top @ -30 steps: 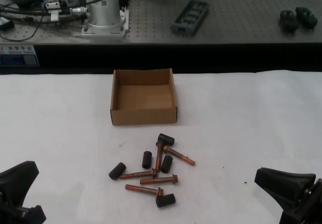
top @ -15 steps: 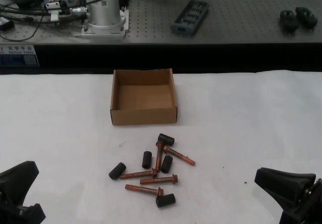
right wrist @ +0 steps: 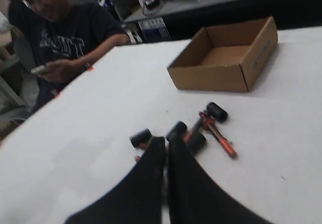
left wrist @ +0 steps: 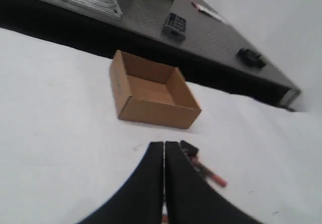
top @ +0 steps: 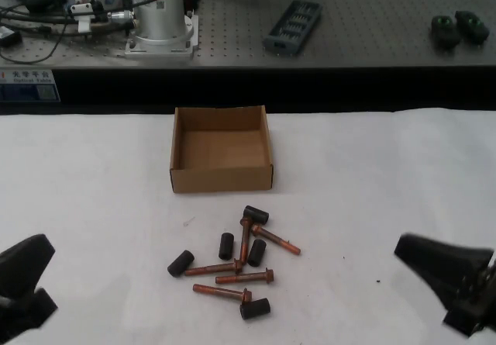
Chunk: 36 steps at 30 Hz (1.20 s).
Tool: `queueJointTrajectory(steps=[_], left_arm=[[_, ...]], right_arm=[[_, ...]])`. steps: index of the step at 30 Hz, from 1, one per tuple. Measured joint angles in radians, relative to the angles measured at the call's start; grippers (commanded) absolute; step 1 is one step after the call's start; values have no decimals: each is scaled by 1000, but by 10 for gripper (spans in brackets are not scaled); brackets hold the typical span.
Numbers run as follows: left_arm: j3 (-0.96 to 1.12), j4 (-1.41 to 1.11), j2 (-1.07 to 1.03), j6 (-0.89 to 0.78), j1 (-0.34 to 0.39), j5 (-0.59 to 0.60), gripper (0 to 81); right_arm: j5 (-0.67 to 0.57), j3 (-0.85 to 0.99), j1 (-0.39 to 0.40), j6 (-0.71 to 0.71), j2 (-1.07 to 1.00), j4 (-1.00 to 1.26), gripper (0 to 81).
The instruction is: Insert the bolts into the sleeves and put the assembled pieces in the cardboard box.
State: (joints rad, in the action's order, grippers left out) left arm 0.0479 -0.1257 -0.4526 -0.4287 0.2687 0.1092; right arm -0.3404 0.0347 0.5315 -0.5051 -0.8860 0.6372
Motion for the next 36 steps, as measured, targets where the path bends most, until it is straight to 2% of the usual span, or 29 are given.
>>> queueJointTrajectory(steps=[3,5,6,8,12,14,15,16,18,20,24,26,28,32,36], left_arm=[[0,-85,0,-167,0,79,6],[0,-185,0,-326,0,216,6],[0,-252,0,-381,0,258,6],[0,-431,0,-497,0,301,6],[9,-738,0,-608,0,253,6],[25,-765,0,-621,0,251,6],[41,-763,0,-625,0,265,6],[61,-737,0,-623,0,293,6],[128,-574,0,-544,0,378,6],[168,-462,-6,-473,0,414,6],[300,-30,-77,-123,0,458,6],[322,113,-185,49,0,471,6],[320,144,-345,161,2,478,6],[320,82,-594,324,28,478,6],[343,23,-834,500,47,483,6]], right_arm=[[-28,0,0,-112,0,328,43],[-30,0,0,-140,0,448,43],[-24,11,0,-176,0,601,43],[9,38,0,-232,2,729,43],[35,111,-6,-328,15,759,43],[-18,168,-12,-353,17,671,43],[-87,233,-13,-344,17,511,43],[-96,233,-12,-344,17,490,43],[-148,299,-12,-261,17,250,43],[-173,338,-12,-127,5,-19,43],[-187,354,-12,101,-45,-353,43],[-187,354,-12,175,-110,-420,43],[-188,354,-12,236,-190,-435,43],[-188,359,-12,268,-299,-420,43],[-195,402,-12,303,-494,-408,43]])
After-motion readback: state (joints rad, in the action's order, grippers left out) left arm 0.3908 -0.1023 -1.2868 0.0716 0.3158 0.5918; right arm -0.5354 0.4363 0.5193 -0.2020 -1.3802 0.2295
